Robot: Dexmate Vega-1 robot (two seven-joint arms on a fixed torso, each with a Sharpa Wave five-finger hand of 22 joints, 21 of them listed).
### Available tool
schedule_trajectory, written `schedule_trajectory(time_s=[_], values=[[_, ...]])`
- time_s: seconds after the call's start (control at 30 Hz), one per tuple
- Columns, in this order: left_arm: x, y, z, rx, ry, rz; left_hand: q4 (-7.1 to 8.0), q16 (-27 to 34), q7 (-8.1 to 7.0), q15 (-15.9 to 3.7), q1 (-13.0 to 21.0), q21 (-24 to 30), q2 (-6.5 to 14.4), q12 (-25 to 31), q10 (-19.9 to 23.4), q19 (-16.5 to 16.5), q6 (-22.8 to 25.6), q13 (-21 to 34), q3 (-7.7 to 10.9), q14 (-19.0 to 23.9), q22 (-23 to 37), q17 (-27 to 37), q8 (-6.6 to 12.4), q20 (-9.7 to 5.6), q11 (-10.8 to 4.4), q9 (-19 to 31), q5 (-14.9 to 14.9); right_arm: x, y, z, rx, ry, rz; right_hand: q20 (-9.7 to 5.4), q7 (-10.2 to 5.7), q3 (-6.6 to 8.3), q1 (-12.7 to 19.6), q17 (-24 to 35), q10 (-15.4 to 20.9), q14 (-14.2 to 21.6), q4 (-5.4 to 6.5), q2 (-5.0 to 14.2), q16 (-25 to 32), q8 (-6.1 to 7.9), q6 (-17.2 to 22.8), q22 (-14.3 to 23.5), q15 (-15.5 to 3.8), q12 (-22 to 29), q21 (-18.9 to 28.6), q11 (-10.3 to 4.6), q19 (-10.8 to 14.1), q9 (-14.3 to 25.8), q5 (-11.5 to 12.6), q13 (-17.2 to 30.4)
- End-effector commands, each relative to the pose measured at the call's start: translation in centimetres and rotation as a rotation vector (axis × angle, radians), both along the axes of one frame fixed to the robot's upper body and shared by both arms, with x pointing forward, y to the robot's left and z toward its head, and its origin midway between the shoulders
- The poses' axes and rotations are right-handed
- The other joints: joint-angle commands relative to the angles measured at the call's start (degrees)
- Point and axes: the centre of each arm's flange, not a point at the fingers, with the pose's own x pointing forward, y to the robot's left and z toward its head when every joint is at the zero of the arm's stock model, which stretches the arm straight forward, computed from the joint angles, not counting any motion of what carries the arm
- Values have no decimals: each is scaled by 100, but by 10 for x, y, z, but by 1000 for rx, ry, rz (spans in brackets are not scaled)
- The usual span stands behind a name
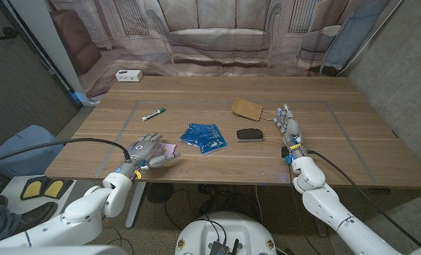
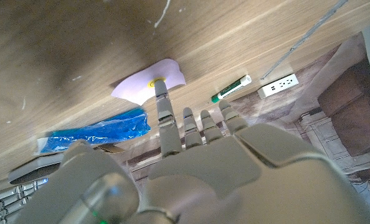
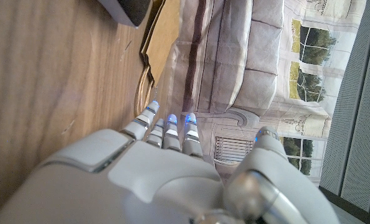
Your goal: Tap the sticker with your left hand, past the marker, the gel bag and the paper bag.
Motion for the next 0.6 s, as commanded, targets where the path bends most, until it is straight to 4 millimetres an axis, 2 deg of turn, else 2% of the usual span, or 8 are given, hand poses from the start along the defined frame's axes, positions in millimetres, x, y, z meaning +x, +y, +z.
schedule_trajectory(time_s=[0.03, 0.6], values=[[2, 0, -7, -7, 30, 6, 8, 33, -30, -1, 25, 13, 77, 71, 38, -40, 133, -5, -14, 57, 30, 14, 63, 21, -29, 13, 33, -1, 1, -1, 4, 4, 0, 22, -7, -13, -40, 11, 46, 17, -13, 41, -18, -17, 77, 21, 48, -31, -15, 7, 36, 31, -6, 24], [5, -3, -22, -43, 73, 0, -1, 34, -14, -9, 60, 21, 110, 103, 96, -45, 296, -6, -14, 72, 29, 13, 110, 11, -12, 12, 41, -4, -1, 0, -5, 2, -3, 26, 2, -17, -41, 10, 55, 15, -17, 39, -20, -15, 86, 22, 58, -31, -31, 15, 40, 31, -6, 25]])
